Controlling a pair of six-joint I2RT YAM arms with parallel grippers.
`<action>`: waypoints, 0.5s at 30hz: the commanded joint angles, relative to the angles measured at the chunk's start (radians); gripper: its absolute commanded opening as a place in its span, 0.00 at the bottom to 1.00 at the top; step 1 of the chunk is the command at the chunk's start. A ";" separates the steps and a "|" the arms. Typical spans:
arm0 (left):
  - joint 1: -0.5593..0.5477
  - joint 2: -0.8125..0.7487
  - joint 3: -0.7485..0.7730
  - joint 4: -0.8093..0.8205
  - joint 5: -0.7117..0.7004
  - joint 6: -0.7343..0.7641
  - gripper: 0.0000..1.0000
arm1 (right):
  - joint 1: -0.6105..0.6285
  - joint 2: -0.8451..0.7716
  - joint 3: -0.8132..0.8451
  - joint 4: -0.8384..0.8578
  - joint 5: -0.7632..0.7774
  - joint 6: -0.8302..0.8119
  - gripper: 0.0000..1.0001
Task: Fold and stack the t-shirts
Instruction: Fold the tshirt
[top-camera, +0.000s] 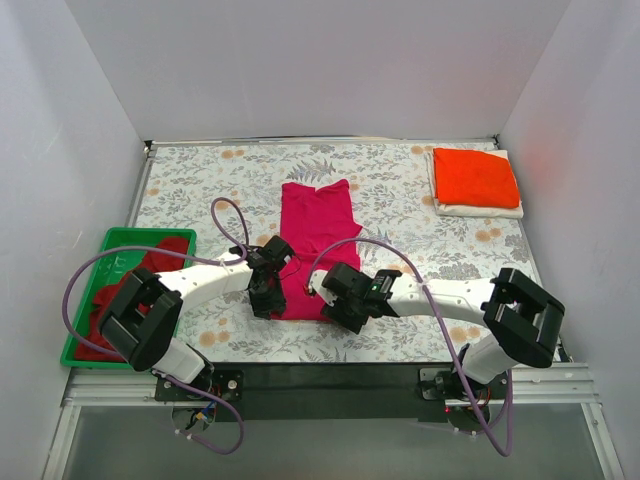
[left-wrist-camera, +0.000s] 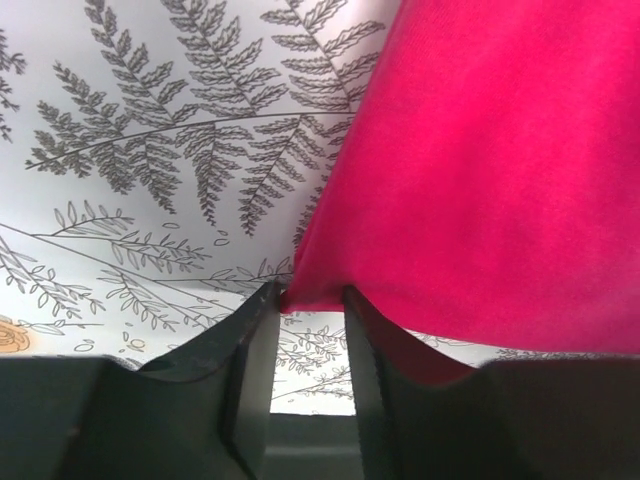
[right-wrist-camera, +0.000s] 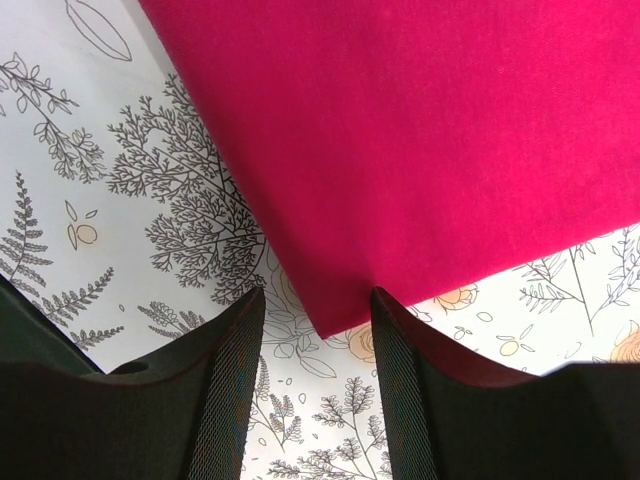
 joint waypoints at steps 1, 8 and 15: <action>-0.007 0.021 -0.004 0.058 -0.018 -0.011 0.25 | 0.006 -0.021 0.033 -0.005 0.044 0.022 0.45; -0.007 0.019 0.003 0.059 0.001 -0.005 0.00 | -0.057 -0.070 0.008 -0.107 0.100 0.251 0.43; -0.007 -0.019 0.012 0.049 0.042 -0.025 0.00 | -0.194 -0.118 0.030 -0.190 -0.094 0.521 0.74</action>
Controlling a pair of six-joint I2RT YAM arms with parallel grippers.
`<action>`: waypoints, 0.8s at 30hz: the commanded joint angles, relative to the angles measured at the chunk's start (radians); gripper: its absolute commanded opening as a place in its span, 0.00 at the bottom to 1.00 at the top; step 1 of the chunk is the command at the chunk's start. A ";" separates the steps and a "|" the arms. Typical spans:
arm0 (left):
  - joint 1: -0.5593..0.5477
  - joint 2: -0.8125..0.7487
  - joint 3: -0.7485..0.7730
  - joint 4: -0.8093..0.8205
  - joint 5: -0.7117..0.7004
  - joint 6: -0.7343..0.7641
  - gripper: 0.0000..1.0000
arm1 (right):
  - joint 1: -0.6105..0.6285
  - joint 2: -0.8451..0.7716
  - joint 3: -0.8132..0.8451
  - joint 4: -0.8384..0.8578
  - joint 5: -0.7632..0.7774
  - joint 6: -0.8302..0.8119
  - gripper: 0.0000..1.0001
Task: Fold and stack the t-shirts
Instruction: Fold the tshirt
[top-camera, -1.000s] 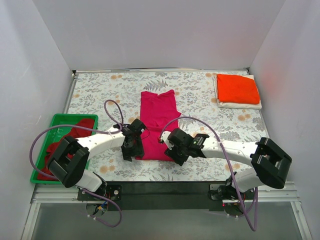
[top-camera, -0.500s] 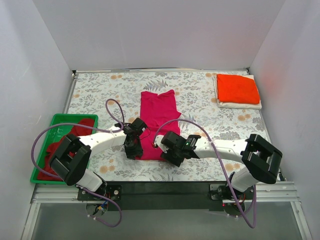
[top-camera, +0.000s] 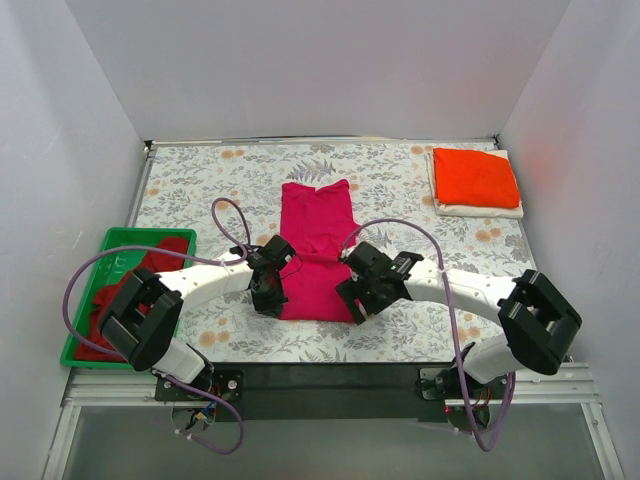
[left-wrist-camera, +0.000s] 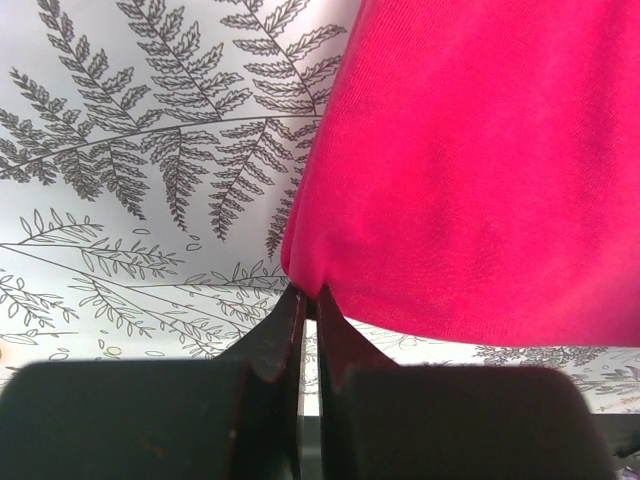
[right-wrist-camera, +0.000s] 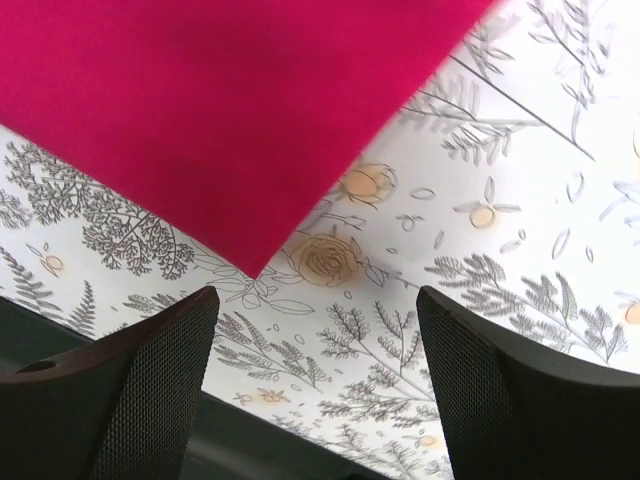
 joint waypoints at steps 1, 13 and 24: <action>-0.002 -0.023 0.011 0.022 0.035 -0.029 0.00 | -0.027 -0.057 0.033 -0.062 -0.056 0.178 0.74; -0.042 0.000 0.028 0.060 0.203 -0.109 0.00 | -0.053 -0.037 -0.017 -0.045 -0.057 0.359 0.58; -0.051 -0.032 0.030 -0.055 0.102 -0.108 0.00 | -0.063 0.006 -0.032 -0.015 -0.036 0.385 0.46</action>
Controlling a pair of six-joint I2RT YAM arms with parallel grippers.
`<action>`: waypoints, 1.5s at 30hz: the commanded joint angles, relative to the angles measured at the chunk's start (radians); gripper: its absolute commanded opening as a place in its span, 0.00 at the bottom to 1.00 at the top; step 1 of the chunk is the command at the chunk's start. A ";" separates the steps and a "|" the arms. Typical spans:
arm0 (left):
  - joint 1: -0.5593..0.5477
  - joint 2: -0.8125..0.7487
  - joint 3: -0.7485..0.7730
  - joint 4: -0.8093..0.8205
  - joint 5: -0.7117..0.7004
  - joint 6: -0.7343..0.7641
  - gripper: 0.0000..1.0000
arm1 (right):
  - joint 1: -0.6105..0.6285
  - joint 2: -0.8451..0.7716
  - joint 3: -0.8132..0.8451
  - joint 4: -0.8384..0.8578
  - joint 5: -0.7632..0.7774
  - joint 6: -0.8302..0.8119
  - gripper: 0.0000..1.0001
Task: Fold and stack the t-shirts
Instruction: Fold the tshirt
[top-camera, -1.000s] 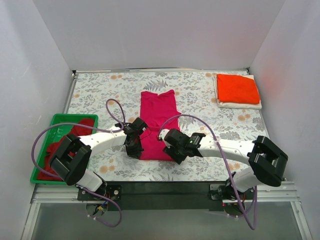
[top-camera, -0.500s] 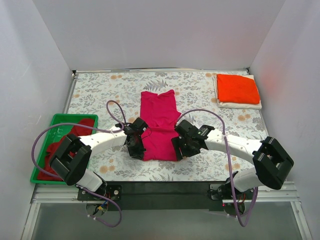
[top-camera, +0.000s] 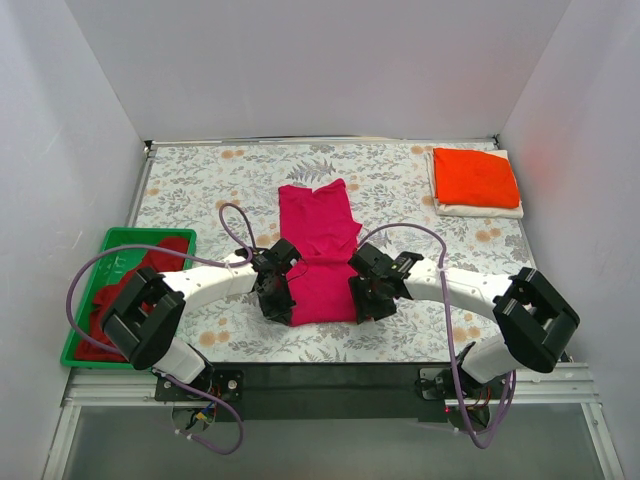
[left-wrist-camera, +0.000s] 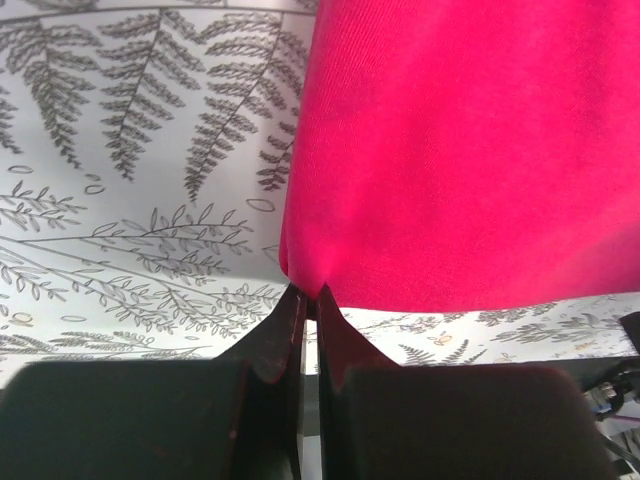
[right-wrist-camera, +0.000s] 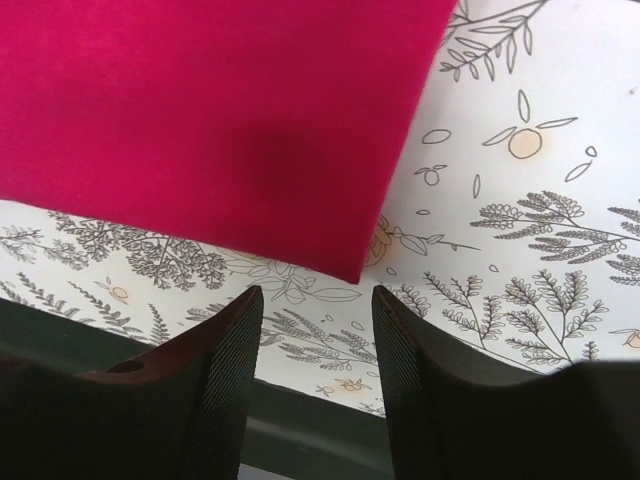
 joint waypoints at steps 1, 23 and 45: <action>-0.004 -0.043 0.021 -0.060 -0.031 -0.003 0.00 | -0.018 -0.008 -0.020 0.014 0.024 0.030 0.45; -0.005 -0.026 0.024 -0.069 -0.028 0.020 0.00 | -0.015 0.031 -0.013 0.057 0.008 0.036 0.27; -0.005 -0.040 0.024 -0.090 -0.035 0.014 0.00 | 0.039 0.126 0.046 -0.020 0.031 0.025 0.13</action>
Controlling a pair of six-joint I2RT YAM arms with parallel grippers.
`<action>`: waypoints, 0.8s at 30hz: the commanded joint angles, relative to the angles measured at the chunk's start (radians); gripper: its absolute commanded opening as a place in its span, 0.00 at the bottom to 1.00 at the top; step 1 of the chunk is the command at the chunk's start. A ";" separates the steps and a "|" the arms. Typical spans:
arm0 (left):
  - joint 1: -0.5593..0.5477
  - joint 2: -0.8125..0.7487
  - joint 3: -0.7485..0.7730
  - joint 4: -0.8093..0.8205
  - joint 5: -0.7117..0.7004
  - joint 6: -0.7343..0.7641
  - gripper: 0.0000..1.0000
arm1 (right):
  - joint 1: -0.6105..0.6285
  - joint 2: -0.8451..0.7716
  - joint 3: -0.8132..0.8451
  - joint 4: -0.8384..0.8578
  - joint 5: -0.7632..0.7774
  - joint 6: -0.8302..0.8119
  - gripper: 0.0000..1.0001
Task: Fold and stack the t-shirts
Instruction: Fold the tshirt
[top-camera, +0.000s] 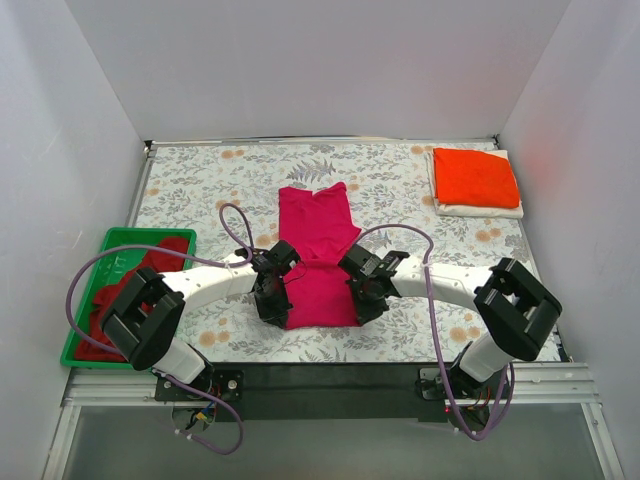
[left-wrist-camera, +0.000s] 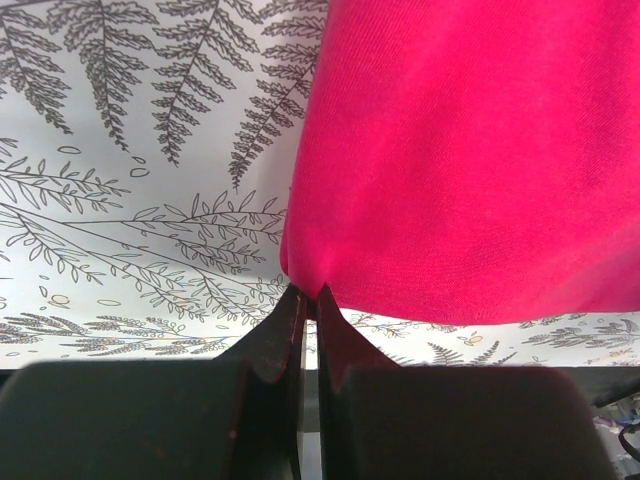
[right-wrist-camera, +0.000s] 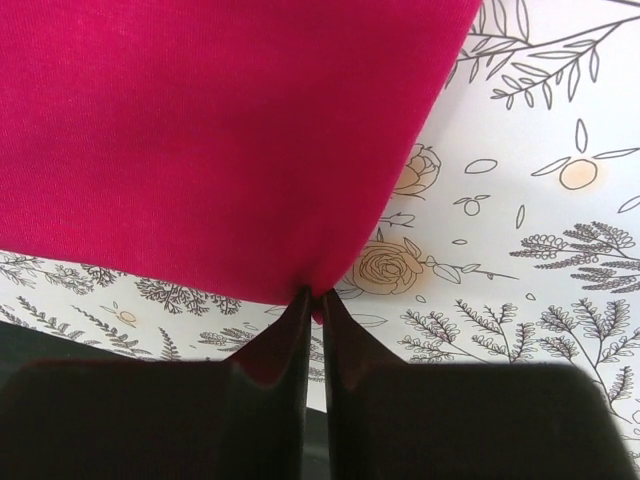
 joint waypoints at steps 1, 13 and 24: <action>-0.005 -0.039 0.023 -0.030 -0.016 -0.002 0.00 | 0.005 0.016 -0.002 -0.028 0.028 -0.001 0.12; -0.019 -0.105 -0.012 -0.108 0.048 0.071 0.00 | -0.056 -0.158 -0.054 -0.124 -0.111 -0.132 0.01; -0.120 -0.317 -0.008 -0.240 0.223 0.054 0.00 | -0.032 -0.323 0.021 -0.370 -0.230 -0.178 0.01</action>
